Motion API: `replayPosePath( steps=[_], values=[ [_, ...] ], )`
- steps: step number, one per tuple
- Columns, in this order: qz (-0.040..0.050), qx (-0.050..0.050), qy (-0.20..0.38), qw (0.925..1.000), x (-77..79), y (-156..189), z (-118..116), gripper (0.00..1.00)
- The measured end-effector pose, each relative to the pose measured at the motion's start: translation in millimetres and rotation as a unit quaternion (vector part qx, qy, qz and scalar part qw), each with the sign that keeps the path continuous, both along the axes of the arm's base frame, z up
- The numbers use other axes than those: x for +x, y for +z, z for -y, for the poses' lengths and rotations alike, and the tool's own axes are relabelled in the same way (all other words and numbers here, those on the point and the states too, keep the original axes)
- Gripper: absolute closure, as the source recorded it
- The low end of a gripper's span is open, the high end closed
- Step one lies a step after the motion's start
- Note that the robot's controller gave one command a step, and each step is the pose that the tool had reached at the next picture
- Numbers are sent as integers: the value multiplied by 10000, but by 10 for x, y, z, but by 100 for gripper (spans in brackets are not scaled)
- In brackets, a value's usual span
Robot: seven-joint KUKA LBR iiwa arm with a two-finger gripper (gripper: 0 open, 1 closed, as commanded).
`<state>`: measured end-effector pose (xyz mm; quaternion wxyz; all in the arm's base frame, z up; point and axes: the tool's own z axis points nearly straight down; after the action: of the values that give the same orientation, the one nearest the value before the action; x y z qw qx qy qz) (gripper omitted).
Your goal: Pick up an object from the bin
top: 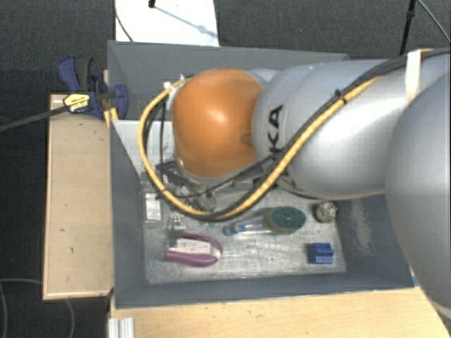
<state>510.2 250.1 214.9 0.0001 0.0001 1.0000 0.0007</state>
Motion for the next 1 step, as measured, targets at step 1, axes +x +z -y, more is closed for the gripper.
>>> replayPosePath(
  steps=[1],
  values=[
    [62,11,2104,9776,-146,-1188,662,0]
  ],
)
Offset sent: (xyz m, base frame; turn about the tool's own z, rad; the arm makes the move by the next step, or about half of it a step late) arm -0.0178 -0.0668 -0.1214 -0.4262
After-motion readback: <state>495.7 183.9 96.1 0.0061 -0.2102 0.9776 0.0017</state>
